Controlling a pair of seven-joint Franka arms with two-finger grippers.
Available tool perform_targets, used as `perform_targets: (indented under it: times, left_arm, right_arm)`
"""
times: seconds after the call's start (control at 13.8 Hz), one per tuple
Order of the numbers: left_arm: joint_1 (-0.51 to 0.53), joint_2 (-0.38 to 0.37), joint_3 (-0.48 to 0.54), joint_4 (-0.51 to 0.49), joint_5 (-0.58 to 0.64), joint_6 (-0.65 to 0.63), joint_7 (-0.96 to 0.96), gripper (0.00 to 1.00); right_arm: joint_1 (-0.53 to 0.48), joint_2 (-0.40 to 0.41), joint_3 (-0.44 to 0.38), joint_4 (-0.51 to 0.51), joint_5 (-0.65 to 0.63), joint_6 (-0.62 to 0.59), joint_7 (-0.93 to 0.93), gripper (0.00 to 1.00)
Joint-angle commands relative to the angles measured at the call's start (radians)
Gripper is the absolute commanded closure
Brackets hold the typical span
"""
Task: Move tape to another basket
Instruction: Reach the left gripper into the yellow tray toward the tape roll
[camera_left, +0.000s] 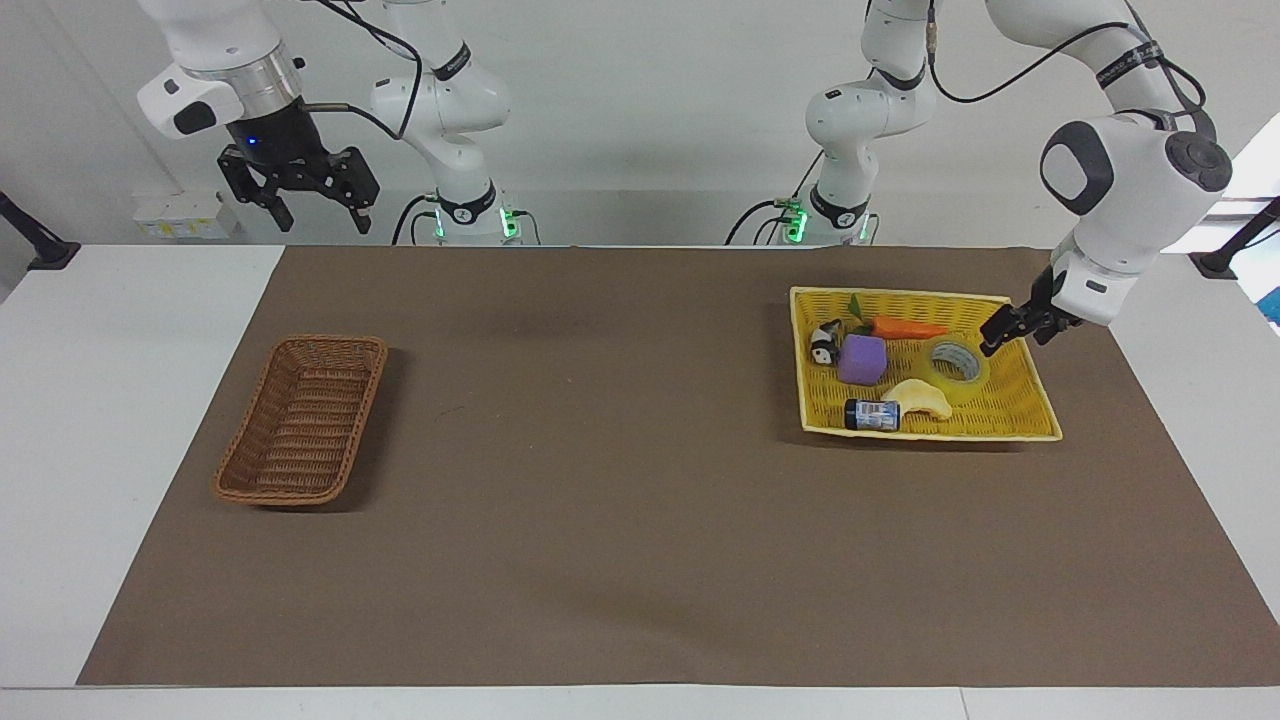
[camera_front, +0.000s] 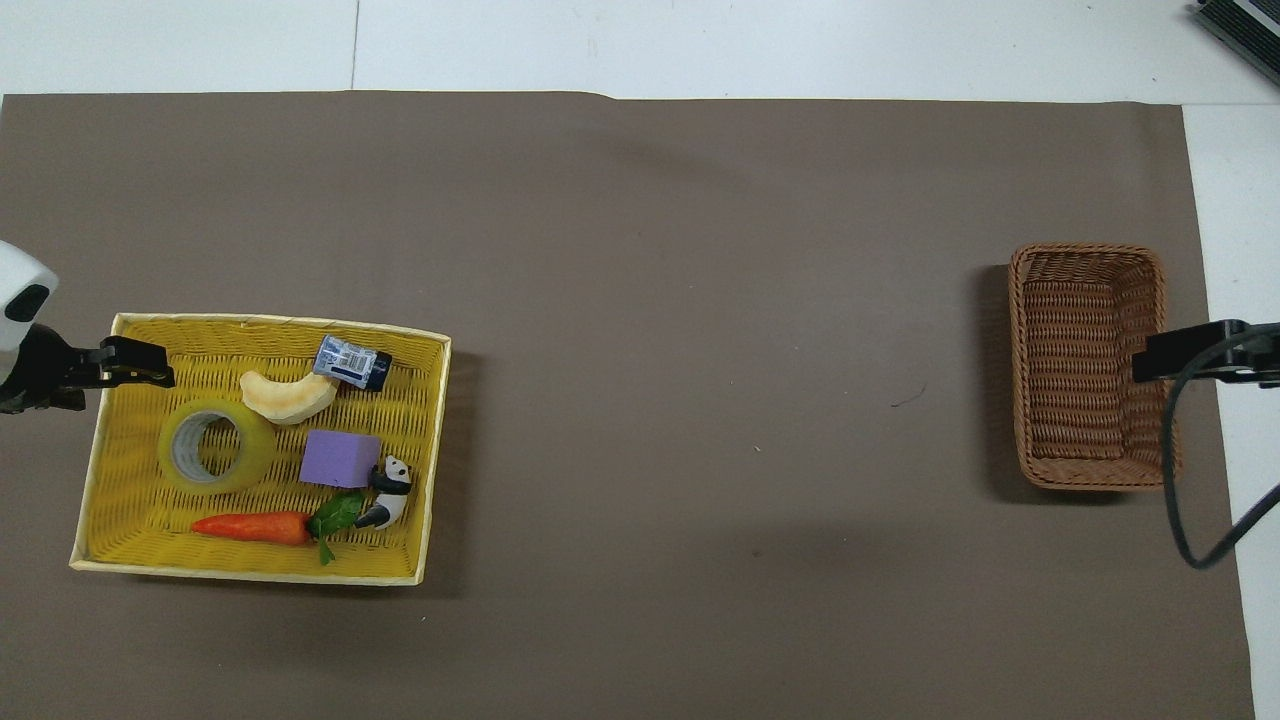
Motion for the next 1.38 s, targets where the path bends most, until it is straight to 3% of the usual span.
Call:
perform_targets:
  times: [0.0,0.07,0.22,0.72,0.8,0.94,1.3]
  left_arm:
    - [0.017,0.029,-0.009,-0.089,-0.005,0.131,-0.038,0.0]
    - [0.018,0.032,-0.009,-0.117,-0.005,0.168,-0.047,0.07]
    - [0.027,0.023,-0.007,-0.153,-0.005,0.179,-0.064,0.37]
    - [0.06,-0.026,-0.009,-0.324,-0.005,0.263,-0.07,0.44]
    - [0.052,-0.027,-0.009,-0.367,-0.005,0.323,-0.072,0.56]
    - [0.057,-0.026,-0.009,-0.377,-0.004,0.35,-0.04,1.0]
    - [0.058,-0.02,-0.009,-0.205,-0.004,0.131,0.028,1.0]
  right_arm:
    - [-0.023,-0.026,0.011,-0.03,0.028,0.0,-0.035,0.0]
    - [-0.023,-0.026,0.011,-0.028,0.028,0.0,-0.033,0.0]
    - [-0.023,-0.026,0.011,-0.03,0.028,0.0,-0.035,0.0]
    - [-0.006,-0.027,0.011,-0.03,0.028,0.0,-0.033,0.0]
    - [-0.006,-0.027,0.011,-0.03,0.028,0.0,-0.033,0.0]
    - [-0.006,-0.027,0.011,-0.03,0.028,0.0,-0.032,0.0]
    - [-0.006,-0.026,0.011,-0.028,0.028,-0.002,-0.022,0.0]
